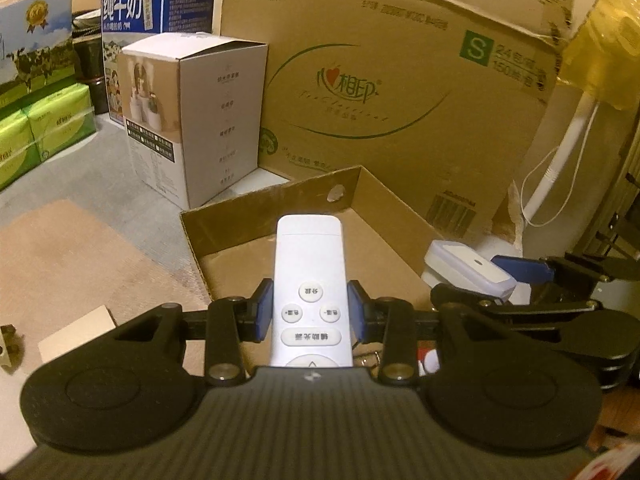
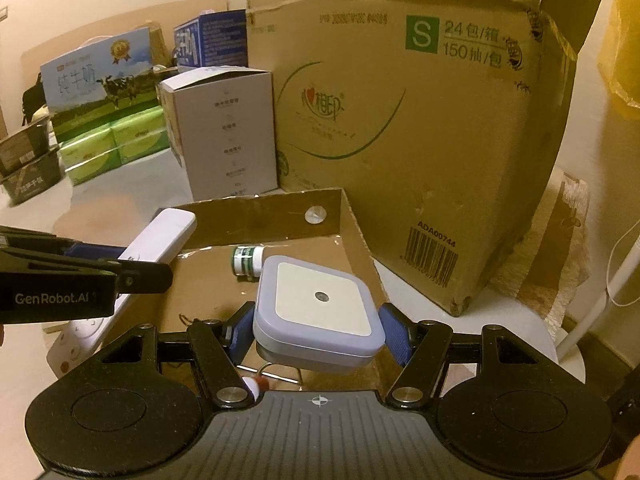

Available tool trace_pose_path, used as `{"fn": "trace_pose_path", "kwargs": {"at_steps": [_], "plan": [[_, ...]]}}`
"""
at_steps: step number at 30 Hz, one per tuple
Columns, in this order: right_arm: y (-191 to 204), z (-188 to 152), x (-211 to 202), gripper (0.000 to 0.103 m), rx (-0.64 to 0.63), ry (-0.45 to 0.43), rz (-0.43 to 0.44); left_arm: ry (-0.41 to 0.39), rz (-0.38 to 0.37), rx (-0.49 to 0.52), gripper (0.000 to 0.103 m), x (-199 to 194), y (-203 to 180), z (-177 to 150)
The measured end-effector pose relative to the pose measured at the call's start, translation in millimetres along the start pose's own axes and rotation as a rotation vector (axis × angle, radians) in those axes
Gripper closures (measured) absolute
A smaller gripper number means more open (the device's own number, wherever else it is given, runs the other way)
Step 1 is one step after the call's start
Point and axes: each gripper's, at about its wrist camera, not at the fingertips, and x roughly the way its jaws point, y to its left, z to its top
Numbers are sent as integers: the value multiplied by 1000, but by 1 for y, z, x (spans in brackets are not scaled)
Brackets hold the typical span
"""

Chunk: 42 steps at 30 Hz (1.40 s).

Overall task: Organize rigid objects
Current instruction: 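Open the left tool to drop the remote into the tray while the right tool releases the night-light, then lift both open tools away from the tray toward the floor items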

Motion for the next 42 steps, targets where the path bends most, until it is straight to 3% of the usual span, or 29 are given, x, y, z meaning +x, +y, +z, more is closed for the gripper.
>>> {"fn": "trace_pose_path", "kwargs": {"at_steps": [3, 5, 15, 30, 32, 34, 42], "plan": [[-1, 1, 4, 38, 4, 4, 0, -2, 14, -15, 65, 3, 3, 1], [-2, 1, 6, 38, 14, 6, 2, -11, 31, -18, 51, 1, 6, 1], [-2, 3, 6, 38, 26, 8, 9, -26, 86, -26, 50, -19, 25, -6], [2, 12, 13, 38, 62, -23, 59, -34, 95, -3, 50, -26, 27, -17], [0, 11, 13, 30, 80, -28, 80, -35, 98, 6, 50, -29, 26, -19], [-2, 9, 10, 25, 87, -44, 66, -39, 99, 8, 49, -33, 26, -21], [-5, -10, -18, 25, 120, -18, 7, -42, 106, 8, 43, -60, 25, -35]]}}
